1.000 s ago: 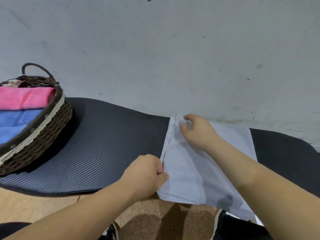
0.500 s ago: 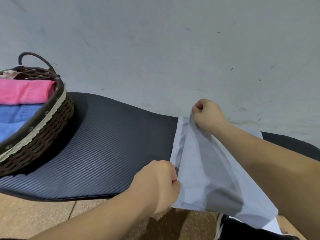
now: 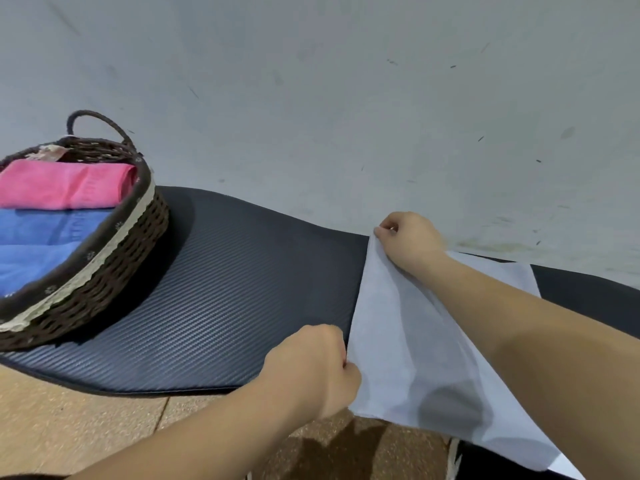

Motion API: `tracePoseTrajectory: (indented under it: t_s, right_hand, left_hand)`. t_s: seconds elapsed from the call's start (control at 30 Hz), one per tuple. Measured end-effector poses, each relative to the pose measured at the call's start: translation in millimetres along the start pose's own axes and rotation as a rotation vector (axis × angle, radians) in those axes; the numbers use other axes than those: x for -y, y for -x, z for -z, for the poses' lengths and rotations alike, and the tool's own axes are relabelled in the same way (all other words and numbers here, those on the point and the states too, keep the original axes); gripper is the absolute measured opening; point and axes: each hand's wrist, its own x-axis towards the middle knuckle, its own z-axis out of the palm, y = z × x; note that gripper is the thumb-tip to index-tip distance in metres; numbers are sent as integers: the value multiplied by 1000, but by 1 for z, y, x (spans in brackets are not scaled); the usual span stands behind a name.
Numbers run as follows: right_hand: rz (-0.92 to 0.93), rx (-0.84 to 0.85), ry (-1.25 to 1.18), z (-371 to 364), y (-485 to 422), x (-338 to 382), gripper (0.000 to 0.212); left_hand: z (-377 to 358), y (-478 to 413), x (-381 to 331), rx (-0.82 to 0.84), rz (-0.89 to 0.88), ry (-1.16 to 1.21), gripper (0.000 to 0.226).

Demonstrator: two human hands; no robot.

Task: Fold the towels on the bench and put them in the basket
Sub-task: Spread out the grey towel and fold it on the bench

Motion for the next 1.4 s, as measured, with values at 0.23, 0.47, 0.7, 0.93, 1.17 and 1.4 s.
tracePoseTrajectory:
  t_s: [0.23,0.47,0.7,0.93,1.17,1.4]
  right_hand:
    - [121,-88,66,-5,5,-17,45]
    - [286,-28,265,15,62,-49,53]
    - [72,204,310,19,101,-86,75]
    - [59,116,283,10,111,-91,78]
    - [33,152,215,19,99,-99,68]
    - [114,151,349,18,115,-101,69]
  left_hand:
    - [-7,-8,-6,-84,-8,-68,32]
    - [-4,-7,-12,-91,-83,16,25]
    - [-7,0,-14,-30,53,389,25]
    - [-4,2,-14,18,156,504,38]
    - [29,-7,-5,-97,211,646,23]
    - [52,-24,22,-207,198,-210,48]
